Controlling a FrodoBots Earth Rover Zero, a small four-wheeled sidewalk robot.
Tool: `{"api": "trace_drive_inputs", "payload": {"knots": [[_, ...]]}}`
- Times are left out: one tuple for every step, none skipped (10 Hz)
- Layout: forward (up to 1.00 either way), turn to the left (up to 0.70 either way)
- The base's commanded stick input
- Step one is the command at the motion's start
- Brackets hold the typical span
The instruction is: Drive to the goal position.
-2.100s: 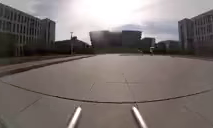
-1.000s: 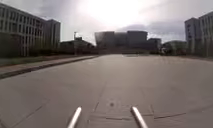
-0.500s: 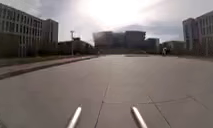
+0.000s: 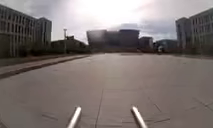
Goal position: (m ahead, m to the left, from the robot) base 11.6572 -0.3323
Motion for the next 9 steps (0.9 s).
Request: {"api": "trace_drive_inputs", "payload": {"knots": [[1.00, -0.27], [1.00, -0.27], [1.00, -0.27], [1.00, -0.27], [1.00, -0.27], [1.00, -0.27], [1.00, -0.27], [1.00, -0.27], [1.00, -0.27]]}}
